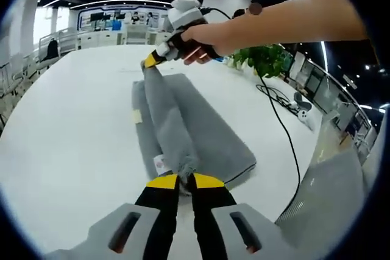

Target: Fold the towel on the table until its edges align and the towel forms a compact rectangular stack.

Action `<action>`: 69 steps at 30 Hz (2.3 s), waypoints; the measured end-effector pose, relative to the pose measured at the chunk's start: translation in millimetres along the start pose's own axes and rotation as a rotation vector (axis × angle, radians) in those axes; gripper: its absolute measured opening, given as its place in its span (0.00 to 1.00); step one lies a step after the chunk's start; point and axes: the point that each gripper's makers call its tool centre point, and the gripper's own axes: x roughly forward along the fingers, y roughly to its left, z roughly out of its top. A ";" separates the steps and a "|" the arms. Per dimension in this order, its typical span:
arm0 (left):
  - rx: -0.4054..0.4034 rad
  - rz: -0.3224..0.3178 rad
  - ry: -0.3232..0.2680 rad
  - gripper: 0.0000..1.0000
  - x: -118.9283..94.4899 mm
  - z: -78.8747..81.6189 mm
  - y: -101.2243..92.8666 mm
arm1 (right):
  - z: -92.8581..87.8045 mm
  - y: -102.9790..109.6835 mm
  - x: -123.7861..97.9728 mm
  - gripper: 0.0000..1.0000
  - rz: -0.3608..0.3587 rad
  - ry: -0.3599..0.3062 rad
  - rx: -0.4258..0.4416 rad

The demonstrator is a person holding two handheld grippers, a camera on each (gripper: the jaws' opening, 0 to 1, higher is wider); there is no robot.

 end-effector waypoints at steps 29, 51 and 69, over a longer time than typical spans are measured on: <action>0.097 -0.002 -0.031 0.09 3.8 24.3 0.3 | -16.3 -8.7 -42.8 0.15 0.003 -0.005 0.006; 0.160 0.005 -0.049 0.10 1.8 56.6 11.7 | -17.1 -20.7 -100.1 0.17 -0.026 -0.043 -0.026; 0.208 0.015 -0.075 0.11 -4.3 86.4 18.0 | -25.8 1.7 -151.0 0.19 -0.017 -0.083 -0.093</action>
